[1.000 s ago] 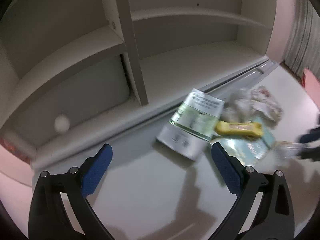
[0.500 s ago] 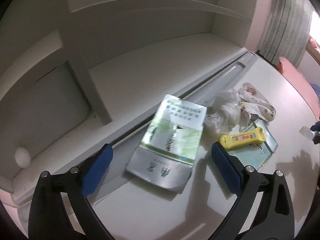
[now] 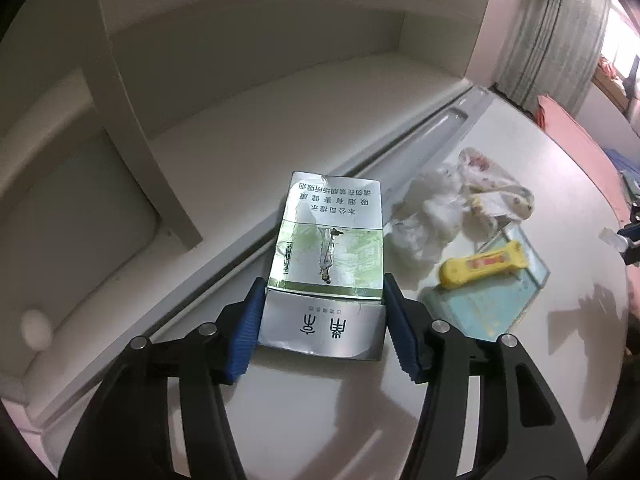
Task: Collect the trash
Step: 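Grasp the white-red tube packet with the right tool while the left tool grasps the white-green cigarette pack, then carry the packet and cigarette pack over the bin and open both tools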
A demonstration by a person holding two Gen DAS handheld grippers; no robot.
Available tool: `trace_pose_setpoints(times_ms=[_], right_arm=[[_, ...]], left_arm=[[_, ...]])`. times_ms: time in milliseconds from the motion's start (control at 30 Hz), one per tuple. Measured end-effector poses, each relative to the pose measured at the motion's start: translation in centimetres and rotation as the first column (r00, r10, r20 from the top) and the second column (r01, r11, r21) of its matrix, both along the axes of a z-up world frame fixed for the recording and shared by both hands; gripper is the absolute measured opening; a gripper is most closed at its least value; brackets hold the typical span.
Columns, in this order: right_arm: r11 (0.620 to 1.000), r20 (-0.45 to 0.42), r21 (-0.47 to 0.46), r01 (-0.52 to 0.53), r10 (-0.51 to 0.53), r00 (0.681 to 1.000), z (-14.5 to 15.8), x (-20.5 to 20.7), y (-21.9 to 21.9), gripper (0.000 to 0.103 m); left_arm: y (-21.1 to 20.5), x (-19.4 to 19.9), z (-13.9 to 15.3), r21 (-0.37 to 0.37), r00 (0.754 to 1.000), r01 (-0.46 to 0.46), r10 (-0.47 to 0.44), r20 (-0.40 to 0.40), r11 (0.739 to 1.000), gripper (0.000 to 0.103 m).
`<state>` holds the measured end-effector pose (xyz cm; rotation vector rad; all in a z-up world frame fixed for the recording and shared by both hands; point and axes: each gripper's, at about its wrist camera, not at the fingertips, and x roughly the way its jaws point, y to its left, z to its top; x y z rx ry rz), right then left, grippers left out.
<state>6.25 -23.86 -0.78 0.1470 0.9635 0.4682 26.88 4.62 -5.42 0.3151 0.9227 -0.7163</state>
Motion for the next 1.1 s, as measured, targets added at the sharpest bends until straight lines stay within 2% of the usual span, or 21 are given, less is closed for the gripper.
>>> trace_pose_setpoints(times_ms=[100, 233, 333, 400, 467, 567, 700, 767, 800, 900, 1033, 1100], right_arm=[[0.999, 0.016, 0.015, 0.042, -0.042, 0.999, 0.4, -0.5, -1.2, 0.02], [0.989, 0.048, 0.039, 0.14, -0.142, 0.989, 0.8, -1.8, -4.4, 0.02], [0.967, 0.062, 0.028, 0.252, -0.253, 0.965, 0.7, -3.5, -8.0, 0.02], [0.941, 0.064, 0.029, 0.337, -0.338, 0.939, 0.5, -5.2, -11.2, 0.02], [0.897, 0.072, 0.006, 0.442, -0.441, 0.895, 0.1, -7.5, -14.8, 0.02], [0.805, 0.072, -0.027, 0.592, -0.589, 0.805, -0.7, -11.7, -20.3, 0.02], [0.654, 0.052, -0.065, 0.753, -0.752, 0.658, -2.4, -18.2, -27.0, 0.02], [0.573, 0.034, -0.086, 0.815, -0.816, 0.578, -3.6, -21.9, -30.0, 0.02], [0.535, 0.018, -0.095, 0.84, -0.842, 0.539, -4.4, -23.7, -31.5, 0.02], [0.443, -0.025, -0.127, 0.887, -0.896, 0.444, -7.0, -27.9, -34.5, 0.02], [0.366, -0.129, -0.147, 0.919, -0.928, 0.349, -12.0, -31.9, -37.4, 0.02], [0.349, -0.174, -0.16, 0.924, -0.931, 0.321, -14.4, -32.6, -38.4, 0.02]], left_arm=[[-0.1, -2.5, 2.2, 0.0, 0.994, -0.069, 0.068, 0.084, 0.998, 0.056], [-0.9, -5.9, 5.0, 0.0, 0.979, -0.161, 0.16, 0.13, 0.987, 0.056], [-4.4, -9.6, 6.6, -0.012, 0.979, -0.148, 0.148, 0.137, 0.989, 0.056], [-9.0, -12.5, 7.1, -0.029, 0.985, -0.092, 0.095, 0.142, 0.995, 0.056], [-13.2, -15.2, 7.3, -0.041, 0.985, -0.036, 0.043, 0.169, 0.999, 0.056], [-20.4, -19.0, 7.1, -0.084, 0.982, 0.094, -0.079, 0.173, 0.992, 0.056], [-30.4, -23.4, 5.9, -0.167, 0.964, 0.262, -0.251, 0.087, 0.95, 0.056], [-35.4, -26.3, 5.3, -0.189, 0.941, 0.338, -0.333, 0.062, 0.922, 0.056], [-38.2, -28.1, 4.9, -0.192, 0.922, 0.387, -0.384, 0.055, 0.902, 0.056], [-44.3, -32.4, 2.9, -0.16, 0.873, 0.486, -0.483, 0.06, 0.859, 0.056], [-49.8, -36.2, -1.3, -0.086, 0.823, 0.568, -0.568, 0.03, 0.819, 0.056], [-51.8, -37.0, -4.0, -0.067, 0.807, 0.588, -0.59, -0.016, 0.806, 0.056]])
